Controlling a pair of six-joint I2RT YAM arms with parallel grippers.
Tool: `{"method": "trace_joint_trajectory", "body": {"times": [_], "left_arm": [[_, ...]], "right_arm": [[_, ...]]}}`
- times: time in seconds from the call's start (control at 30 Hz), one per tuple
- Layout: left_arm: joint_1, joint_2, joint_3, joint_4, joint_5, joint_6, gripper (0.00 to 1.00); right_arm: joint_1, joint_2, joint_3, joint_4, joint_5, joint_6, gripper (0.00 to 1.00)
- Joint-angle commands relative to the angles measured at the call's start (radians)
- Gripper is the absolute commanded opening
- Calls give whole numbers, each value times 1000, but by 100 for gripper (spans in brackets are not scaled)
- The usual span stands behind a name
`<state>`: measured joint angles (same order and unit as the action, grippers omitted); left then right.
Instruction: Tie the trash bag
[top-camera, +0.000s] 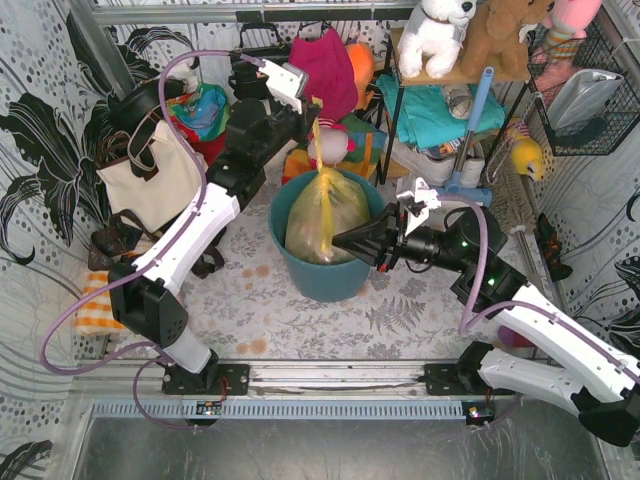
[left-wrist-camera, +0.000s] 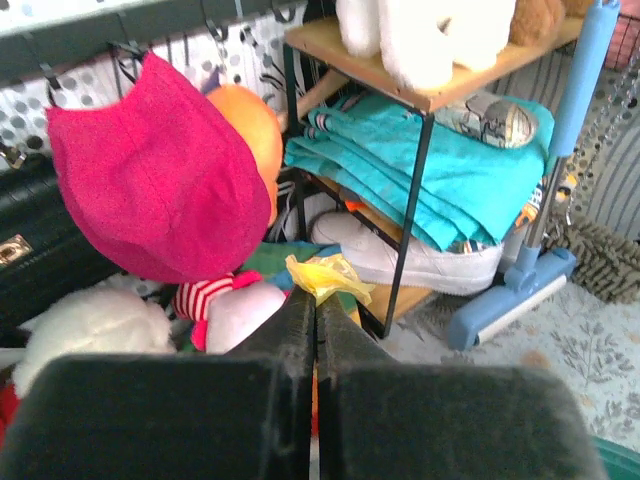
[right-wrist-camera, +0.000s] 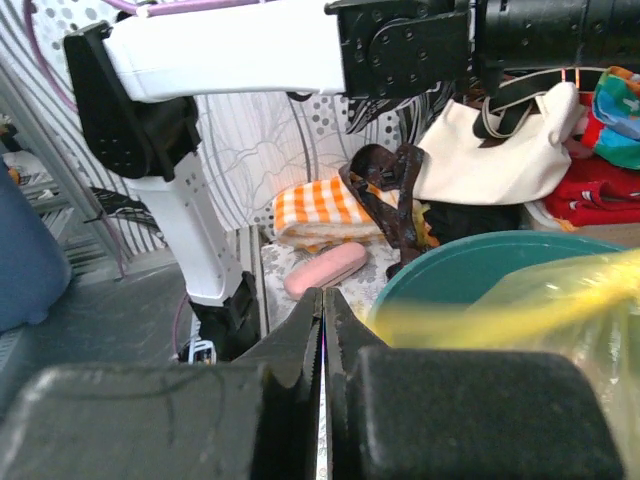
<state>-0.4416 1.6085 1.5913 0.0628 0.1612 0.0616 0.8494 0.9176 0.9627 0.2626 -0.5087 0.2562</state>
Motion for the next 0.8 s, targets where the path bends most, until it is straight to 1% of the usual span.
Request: {"method": "trace_joint_trajectory", "body": {"times": [0.0, 0.17, 0.27, 0.33, 0.47, 0.6, 0.63, 0.7, 0.77], "left_arm": [[14, -2, -26, 94, -32, 27, 0], [16, 20, -173, 185, -27, 42, 0], [16, 29, -200, 211, -34, 39, 0], [15, 28, -183, 207, -27, 37, 0], [15, 7, -123, 181, 1, 40, 0], [15, 2, -73, 96, 69, 40, 0], [14, -1, -76, 84, 89, 34, 0], [15, -16, -104, 72, 129, 17, 0], [12, -32, -141, 57, 154, 3, 0]], "right_arm": [[7, -21, -59, 21, -63, 12, 0], [7, -57, -219, 126, -12, 56, 0], [7, -59, -245, 140, -8, 55, 0], [7, -59, -226, 122, -9, 38, 0], [7, -51, -122, 31, -11, -29, 0], [7, -29, -24, -118, 102, -134, 0], [7, -23, -5, -158, 124, -171, 4], [7, -7, 22, -215, 156, -243, 18], [6, 18, 58, -291, 128, -380, 31]]}}
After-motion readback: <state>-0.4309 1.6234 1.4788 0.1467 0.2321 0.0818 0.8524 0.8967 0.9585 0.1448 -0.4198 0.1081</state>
